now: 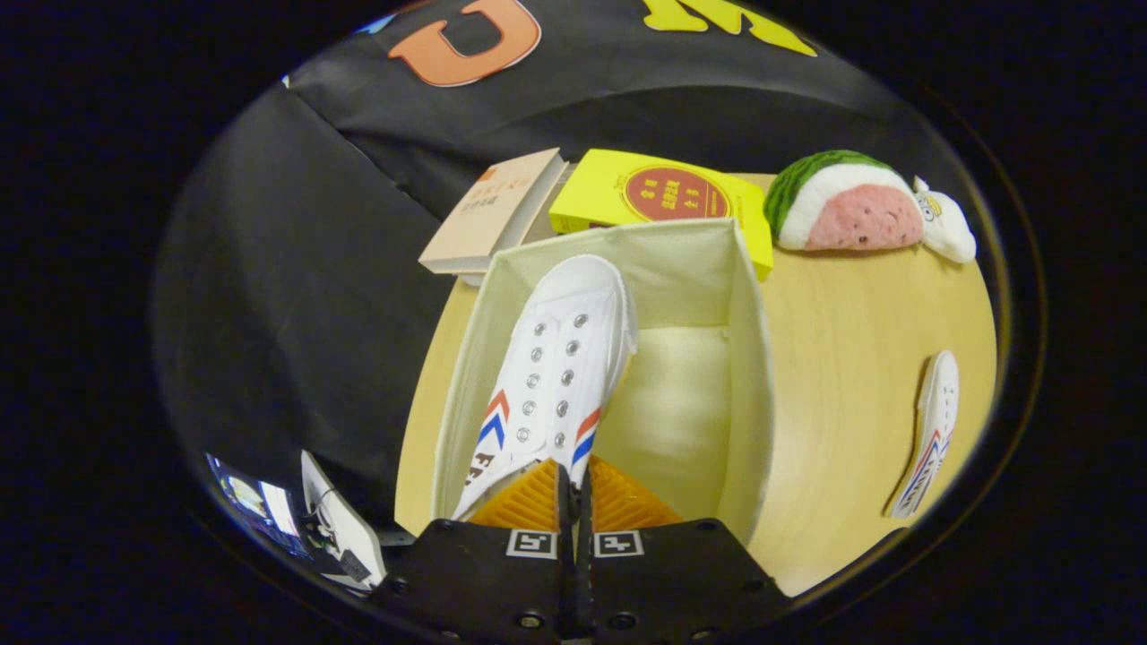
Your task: Open the storage box then place both shoes into the box .Put the left shoe in first, then the right shoe, with the right side of both shoes facing outward in a uniform manner.
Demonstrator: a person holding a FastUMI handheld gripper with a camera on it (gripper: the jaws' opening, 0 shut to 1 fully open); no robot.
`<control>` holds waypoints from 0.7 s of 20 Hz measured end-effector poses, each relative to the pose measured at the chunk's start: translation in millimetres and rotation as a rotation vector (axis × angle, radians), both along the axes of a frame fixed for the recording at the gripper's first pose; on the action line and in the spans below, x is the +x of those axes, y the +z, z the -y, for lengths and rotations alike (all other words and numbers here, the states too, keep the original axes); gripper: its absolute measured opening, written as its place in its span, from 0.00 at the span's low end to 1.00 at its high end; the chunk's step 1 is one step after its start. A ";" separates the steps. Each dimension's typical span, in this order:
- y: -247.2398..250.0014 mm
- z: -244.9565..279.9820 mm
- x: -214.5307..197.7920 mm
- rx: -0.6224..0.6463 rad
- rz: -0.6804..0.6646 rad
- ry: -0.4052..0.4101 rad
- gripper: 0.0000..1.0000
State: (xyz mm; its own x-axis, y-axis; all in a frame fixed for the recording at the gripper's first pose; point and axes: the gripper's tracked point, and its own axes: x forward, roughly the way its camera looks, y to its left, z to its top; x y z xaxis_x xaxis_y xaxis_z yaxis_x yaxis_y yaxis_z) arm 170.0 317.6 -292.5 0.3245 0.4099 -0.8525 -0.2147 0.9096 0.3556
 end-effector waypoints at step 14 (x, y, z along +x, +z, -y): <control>-79.7 -30.1 8.9 -0.198 -0.106 0.017 0.00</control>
